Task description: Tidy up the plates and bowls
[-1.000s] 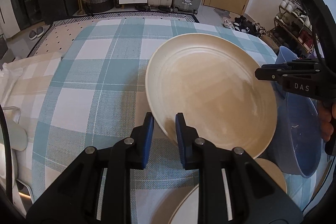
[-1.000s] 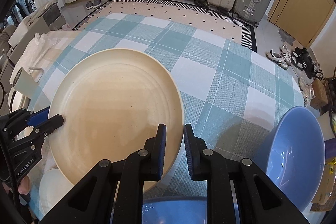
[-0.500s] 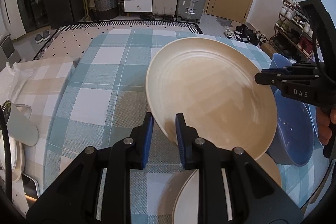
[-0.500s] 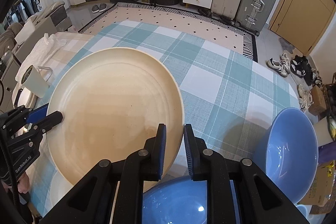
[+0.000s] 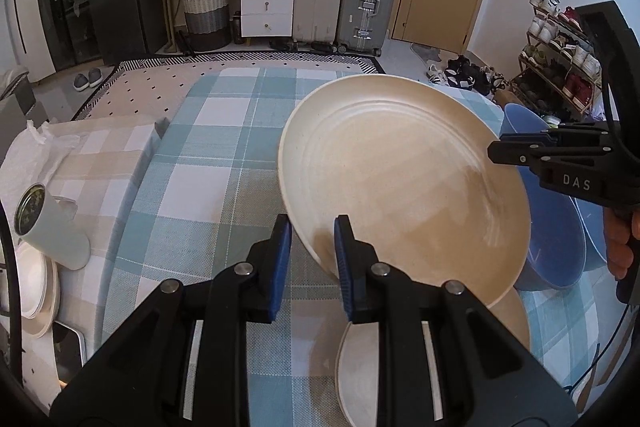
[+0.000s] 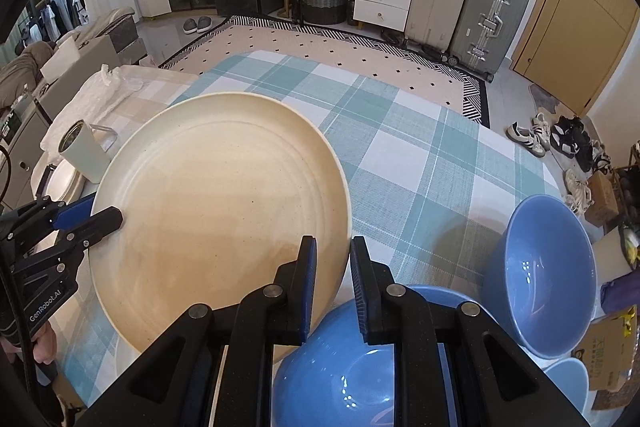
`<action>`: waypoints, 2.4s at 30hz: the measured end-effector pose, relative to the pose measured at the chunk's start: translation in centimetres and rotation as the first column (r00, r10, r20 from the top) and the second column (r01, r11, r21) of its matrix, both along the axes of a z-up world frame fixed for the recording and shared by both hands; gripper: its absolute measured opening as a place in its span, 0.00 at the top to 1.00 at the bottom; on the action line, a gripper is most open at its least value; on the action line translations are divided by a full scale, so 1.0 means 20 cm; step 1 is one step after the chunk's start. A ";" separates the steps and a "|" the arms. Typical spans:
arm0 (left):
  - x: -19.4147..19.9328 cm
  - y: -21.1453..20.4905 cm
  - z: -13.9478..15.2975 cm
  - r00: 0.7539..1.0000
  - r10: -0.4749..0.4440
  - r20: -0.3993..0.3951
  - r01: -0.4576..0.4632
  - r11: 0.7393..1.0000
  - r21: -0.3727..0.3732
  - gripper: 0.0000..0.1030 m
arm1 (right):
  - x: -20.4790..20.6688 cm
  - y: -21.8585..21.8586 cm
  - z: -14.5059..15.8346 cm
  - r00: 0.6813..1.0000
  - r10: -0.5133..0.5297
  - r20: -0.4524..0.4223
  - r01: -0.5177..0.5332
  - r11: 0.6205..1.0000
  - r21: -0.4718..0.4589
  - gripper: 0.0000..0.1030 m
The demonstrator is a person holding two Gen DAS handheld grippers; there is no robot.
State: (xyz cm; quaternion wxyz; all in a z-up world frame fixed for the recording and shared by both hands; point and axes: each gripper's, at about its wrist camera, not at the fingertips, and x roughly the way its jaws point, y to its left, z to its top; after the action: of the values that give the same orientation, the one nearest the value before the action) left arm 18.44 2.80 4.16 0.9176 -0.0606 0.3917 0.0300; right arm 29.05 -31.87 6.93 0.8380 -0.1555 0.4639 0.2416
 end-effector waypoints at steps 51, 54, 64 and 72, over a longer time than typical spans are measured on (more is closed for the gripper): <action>-0.60 -0.04 0.06 0.998 -0.023 0.060 0.022 1.000 0.004 0.82 | -0.57 -0.05 0.06 0.997 0.028 0.073 -0.029 0.999 0.019 0.83; -0.62 -0.04 0.05 0.998 -0.028 0.058 0.027 1.000 0.008 0.82 | -0.60 -0.06 0.05 0.997 0.028 0.071 -0.030 0.999 0.026 0.83; -0.67 -0.06 0.04 0.998 -0.035 0.057 0.034 0.999 0.016 0.82 | -0.69 -0.10 0.03 0.997 0.027 0.069 -0.030 0.998 0.050 0.83; -0.73 -0.08 0.01 0.997 -0.052 0.053 0.051 0.998 0.025 0.82 | -0.76 -0.14 0.01 0.997 0.022 0.070 -0.028 0.996 0.079 0.83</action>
State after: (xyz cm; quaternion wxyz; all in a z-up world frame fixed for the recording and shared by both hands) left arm 3.87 1.26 4.46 0.9288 -0.0407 0.3682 0.0094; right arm 13.76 -34.59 7.23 0.8560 -0.1358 0.4226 0.2650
